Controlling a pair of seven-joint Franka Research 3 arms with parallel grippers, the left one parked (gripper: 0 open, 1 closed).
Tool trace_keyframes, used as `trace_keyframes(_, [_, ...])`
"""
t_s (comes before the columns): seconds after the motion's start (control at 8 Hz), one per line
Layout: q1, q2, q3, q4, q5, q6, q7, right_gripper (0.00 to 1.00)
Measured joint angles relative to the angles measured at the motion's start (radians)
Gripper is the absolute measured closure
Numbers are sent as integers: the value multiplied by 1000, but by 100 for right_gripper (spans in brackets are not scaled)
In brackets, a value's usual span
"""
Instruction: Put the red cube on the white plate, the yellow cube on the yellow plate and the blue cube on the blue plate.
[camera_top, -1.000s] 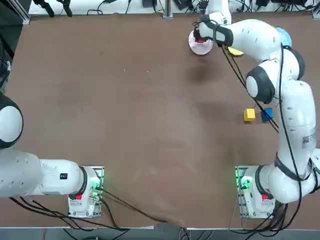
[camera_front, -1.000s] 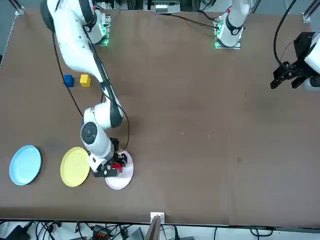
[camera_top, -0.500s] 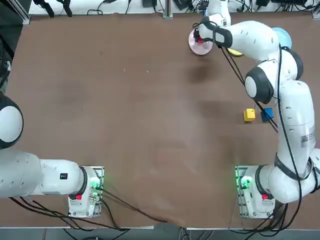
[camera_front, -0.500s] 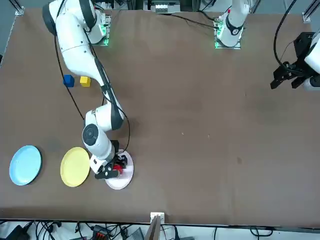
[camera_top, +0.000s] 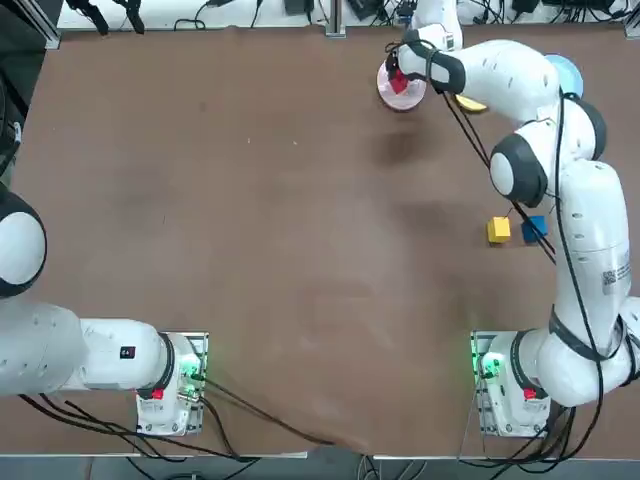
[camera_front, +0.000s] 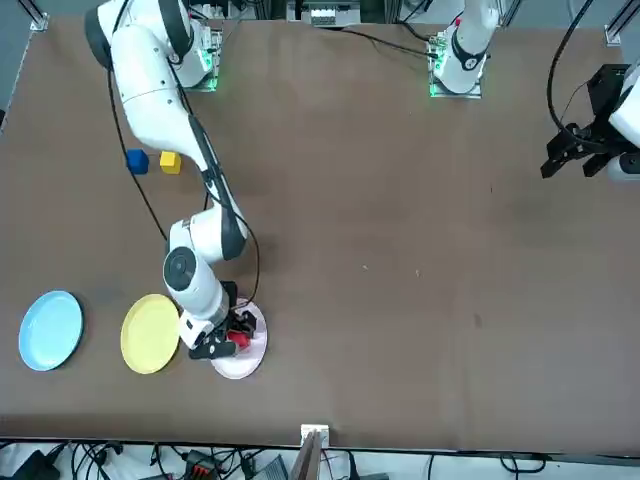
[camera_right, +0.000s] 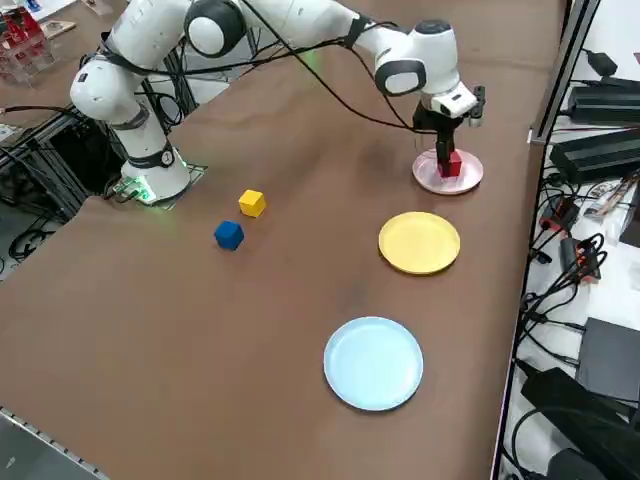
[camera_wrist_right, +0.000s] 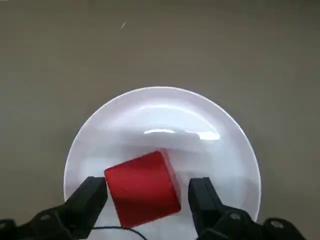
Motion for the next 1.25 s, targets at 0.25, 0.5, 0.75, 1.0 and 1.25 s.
trace_keyframes(0.25, [-11,-55,-3,29,0,-127,0,0])
trace_keyframes(0.5, [-40,-180,-7,47,0,-367,-3,1])
trace_keyframes(0.75, [-86,-320,-9,9,0,-610,-17,1])
trace_keyframes(1.0, [-126,-490,-13,-157,0,-677,-40,1])
trace_keyframes(1.25, [-181,-707,-17,-422,-3,-668,-113,1])
